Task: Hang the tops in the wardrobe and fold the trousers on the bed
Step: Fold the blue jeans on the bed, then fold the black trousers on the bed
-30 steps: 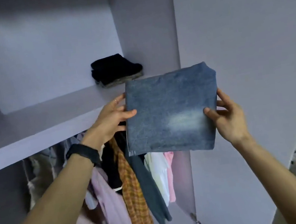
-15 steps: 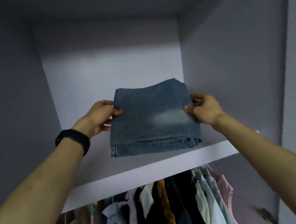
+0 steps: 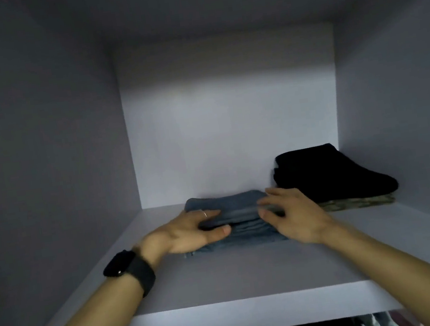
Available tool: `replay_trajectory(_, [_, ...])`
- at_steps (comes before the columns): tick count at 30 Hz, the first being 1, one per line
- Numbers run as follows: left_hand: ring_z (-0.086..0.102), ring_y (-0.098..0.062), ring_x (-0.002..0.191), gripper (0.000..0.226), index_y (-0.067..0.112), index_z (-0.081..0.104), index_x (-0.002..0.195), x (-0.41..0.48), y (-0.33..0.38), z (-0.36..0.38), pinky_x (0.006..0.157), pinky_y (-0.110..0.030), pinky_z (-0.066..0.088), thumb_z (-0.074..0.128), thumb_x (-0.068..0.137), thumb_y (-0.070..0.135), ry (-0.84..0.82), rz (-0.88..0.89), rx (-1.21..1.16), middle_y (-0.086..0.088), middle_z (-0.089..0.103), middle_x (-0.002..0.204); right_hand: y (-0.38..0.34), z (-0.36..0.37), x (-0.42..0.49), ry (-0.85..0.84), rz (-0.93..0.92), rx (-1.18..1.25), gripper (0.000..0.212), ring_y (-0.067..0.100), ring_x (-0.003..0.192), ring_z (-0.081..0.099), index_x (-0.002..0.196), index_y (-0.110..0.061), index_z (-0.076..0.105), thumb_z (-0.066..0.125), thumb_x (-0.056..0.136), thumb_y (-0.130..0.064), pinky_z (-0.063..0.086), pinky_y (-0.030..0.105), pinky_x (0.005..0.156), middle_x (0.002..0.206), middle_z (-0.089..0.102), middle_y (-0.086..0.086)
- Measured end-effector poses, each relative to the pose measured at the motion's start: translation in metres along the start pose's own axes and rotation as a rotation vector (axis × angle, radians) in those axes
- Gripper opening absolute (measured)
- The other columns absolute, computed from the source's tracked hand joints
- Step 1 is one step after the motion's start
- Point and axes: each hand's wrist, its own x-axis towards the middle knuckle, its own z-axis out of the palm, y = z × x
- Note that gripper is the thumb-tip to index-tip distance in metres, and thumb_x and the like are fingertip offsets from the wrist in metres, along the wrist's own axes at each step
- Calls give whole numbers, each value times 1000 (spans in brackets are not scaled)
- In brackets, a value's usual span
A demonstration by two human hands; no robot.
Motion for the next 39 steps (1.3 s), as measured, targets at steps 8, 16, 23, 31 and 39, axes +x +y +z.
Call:
replay_trajectory(8, [19,-34,152,53,50,12,156,35,-3,28,121,-35,13,34,109,37,27,97,419,-5,12,168,11,21,11,-247,-177,-446,46,24,127,54,146,-33,49,46,103,-18,50,37,99,143,56,-2])
replay_trajectory(16, [28,-32,146,51,40,10,159,116,5,33,119,-35,9,25,111,32,41,44,442,-14,20,165,36,51,79,-320,164,-423,40,28,130,52,142,-23,54,45,103,-25,45,38,107,143,53,8])
replay_trajectory(23, [15,-30,153,50,45,10,157,152,-10,46,124,-40,4,24,110,36,80,56,412,-13,12,167,54,59,88,-293,255,-391,44,29,133,49,149,-24,47,41,105,-23,42,36,109,147,49,9])
replay_trajectory(31, [-1,-25,155,67,32,6,161,72,36,56,122,-59,5,41,103,32,153,-64,429,-3,0,169,14,31,46,-409,228,-326,68,35,154,-7,162,-29,7,40,104,-45,14,55,123,169,-8,5])
replay_trajectory(39, [34,-17,142,48,41,55,137,-164,25,129,118,-42,29,37,93,51,772,-319,204,12,43,151,-61,30,-124,54,-464,617,33,1,130,50,125,-37,66,58,95,-45,39,23,107,134,59,-23])
